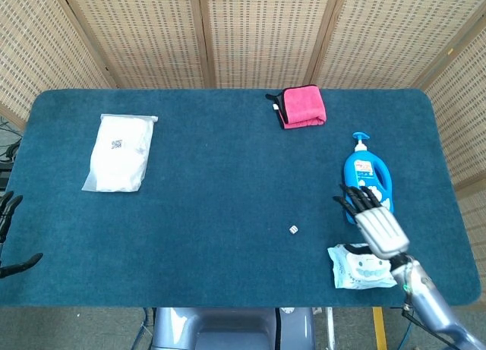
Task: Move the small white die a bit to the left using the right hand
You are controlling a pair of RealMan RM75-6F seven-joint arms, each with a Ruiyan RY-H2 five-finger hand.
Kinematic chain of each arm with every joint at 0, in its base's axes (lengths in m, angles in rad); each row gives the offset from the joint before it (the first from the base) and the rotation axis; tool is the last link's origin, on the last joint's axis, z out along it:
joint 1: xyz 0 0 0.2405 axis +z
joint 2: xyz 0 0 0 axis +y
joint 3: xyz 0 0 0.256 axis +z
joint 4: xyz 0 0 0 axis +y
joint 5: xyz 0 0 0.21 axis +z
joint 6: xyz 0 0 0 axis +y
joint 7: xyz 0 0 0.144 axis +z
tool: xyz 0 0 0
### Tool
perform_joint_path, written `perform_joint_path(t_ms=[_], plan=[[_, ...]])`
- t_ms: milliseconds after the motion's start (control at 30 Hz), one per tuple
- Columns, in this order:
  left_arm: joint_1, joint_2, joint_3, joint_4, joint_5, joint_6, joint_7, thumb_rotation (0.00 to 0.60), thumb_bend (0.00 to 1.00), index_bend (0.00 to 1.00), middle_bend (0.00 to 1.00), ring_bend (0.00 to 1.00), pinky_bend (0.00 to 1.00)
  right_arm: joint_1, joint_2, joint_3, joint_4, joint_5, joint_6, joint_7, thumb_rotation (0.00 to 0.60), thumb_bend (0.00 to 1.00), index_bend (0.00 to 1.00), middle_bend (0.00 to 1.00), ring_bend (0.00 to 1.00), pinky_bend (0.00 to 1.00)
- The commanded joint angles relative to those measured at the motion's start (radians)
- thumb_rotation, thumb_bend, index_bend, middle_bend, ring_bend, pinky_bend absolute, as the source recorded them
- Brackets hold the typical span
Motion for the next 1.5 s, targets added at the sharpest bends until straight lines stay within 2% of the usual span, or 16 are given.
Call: perform_joint_path(t_ms=[33, 133, 467, 733, 1133, 1500], plan=[[-0.007, 0.004, -0.006, -0.003, -0.010, -0.011, -0.003, 0.600, 0.00, 0.00, 0.00, 0.00, 0.00, 0.104, -0.066, 0.036, 0.022, 0.109, -0.147, -0.065, 0.600, 0.26, 0.38, 0.00, 0.00, 0.00], [-0.013, 0.007, -0.010, -0.005, -0.024, -0.025, -0.005, 0.600, 0.00, 0.00, 0.00, 0.00, 0.00, 0.144, -0.105, 0.044, 0.037, 0.175, -0.193, -0.131, 0.600, 0.31, 0.40, 0.00, 0.00, 0.00], [-0.020, 0.012, -0.011, -0.006, -0.036, -0.043, -0.011, 0.600, 0.00, 0.00, 0.00, 0.00, 0.00, 0.216, -0.223, 0.030, 0.050, 0.338, -0.215, -0.333, 0.600, 0.34, 0.42, 0.00, 0.00, 0.00], [-0.021, 0.010, -0.010, -0.004, -0.036, -0.045, -0.009, 0.600, 0.00, 0.00, 0.00, 0.00, 0.00, 0.261, -0.305, 0.010, 0.084, 0.441, -0.207, -0.448, 0.600, 0.34, 0.42, 0.00, 0.00, 0.00], [-0.023, 0.010, -0.012, -0.004, -0.044, -0.049, -0.009, 0.600, 0.00, 0.00, 0.00, 0.00, 0.00, 0.312, -0.387, -0.017, 0.130, 0.524, -0.174, -0.547, 0.600, 0.34, 0.42, 0.00, 0.00, 0.00], [-0.027, 0.015, -0.013, -0.002, -0.048, -0.057, -0.019, 0.600, 0.00, 0.00, 0.00, 0.00, 0.00, 0.332, -0.412, -0.035, 0.169, 0.565, -0.155, -0.586, 0.600, 0.34, 0.42, 0.00, 0.00, 0.00]])
